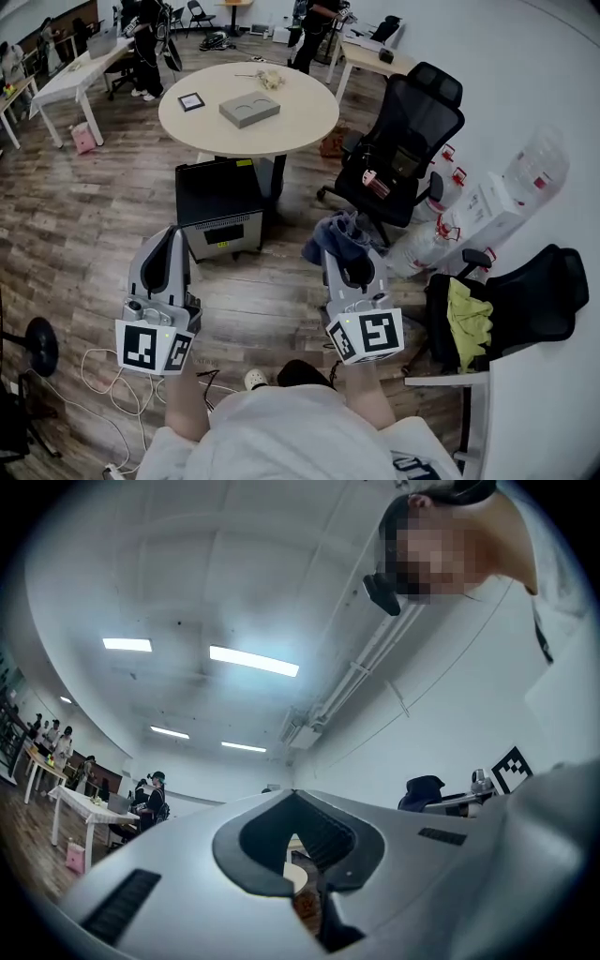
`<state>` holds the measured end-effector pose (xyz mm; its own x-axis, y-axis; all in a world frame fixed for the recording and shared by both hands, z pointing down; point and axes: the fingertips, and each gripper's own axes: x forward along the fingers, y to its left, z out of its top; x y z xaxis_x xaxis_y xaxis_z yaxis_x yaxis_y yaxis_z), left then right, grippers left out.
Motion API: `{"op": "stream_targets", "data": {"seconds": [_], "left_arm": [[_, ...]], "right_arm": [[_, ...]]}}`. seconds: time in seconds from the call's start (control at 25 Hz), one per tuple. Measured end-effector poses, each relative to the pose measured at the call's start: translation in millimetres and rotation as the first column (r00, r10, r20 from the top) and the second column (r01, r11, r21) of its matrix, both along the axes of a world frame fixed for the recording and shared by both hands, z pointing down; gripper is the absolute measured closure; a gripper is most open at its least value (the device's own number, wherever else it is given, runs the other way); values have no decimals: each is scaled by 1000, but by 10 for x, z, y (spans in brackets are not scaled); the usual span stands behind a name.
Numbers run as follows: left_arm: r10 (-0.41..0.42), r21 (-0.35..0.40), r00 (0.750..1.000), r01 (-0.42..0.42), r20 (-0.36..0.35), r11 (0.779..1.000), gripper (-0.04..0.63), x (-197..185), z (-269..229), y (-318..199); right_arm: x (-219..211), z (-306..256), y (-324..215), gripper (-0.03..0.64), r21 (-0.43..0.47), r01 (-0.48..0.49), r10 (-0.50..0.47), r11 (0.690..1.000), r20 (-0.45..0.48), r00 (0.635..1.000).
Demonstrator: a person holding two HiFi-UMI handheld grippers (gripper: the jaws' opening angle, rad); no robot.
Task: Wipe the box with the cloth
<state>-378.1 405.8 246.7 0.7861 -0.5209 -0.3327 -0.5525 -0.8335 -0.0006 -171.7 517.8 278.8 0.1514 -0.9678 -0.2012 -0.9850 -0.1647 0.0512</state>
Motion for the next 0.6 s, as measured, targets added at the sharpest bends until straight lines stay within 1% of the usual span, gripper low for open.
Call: {"op": "stream_targets", "data": {"seconds": [0.2, 0.36, 0.6], "left_arm": [[26, -6, 1000, -26, 6, 1000, 594, 130, 65, -26], [31, -13, 999, -31, 17, 999, 594, 281, 120, -170], [-1, 4, 1000, 1, 18, 1000, 594, 629, 82, -623]], "right_arm": [[68, 46, -29, 514, -7, -7, 7, 1000, -7, 1000], [188, 144, -200, 514, -19, 3, -3, 1000, 11, 1000], [637, 182, -677, 514, 0, 10, -10, 1000, 41, 999]]}}
